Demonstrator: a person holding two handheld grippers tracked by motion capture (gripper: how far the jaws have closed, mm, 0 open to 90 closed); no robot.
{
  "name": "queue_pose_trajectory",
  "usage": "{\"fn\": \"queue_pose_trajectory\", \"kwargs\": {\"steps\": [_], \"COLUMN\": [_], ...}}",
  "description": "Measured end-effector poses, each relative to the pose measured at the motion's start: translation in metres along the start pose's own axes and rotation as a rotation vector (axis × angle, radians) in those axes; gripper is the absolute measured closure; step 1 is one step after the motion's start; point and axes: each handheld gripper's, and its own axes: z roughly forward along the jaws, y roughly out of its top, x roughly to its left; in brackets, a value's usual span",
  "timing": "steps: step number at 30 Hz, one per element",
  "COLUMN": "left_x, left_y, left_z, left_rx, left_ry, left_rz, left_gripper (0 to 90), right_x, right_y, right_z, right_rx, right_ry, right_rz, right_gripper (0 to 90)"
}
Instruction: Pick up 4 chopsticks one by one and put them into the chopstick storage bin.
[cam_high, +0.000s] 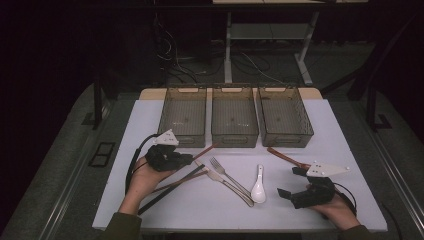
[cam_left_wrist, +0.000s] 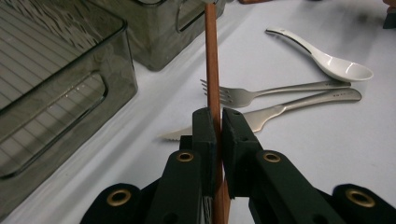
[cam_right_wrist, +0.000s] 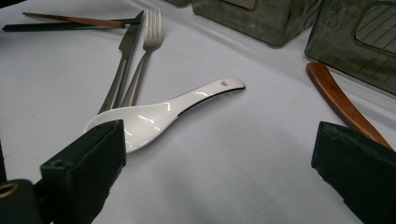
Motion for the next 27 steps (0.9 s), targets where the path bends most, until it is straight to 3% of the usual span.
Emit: {"fn": "queue_pose_trajectory", "kwargs": {"steps": [27], "left_x": [0.026], "left_y": [0.031], "left_z": [-0.007], "left_rx": [-0.025], "left_ry": [0.043], "left_rz": [0.002], "left_gripper": [83.4], "right_x": [0.000], "right_y": [0.000], "right_z": [-0.002], "right_rx": [-0.009], "right_ry": [0.001], "right_rz": [0.006], "right_gripper": [2.9]}}
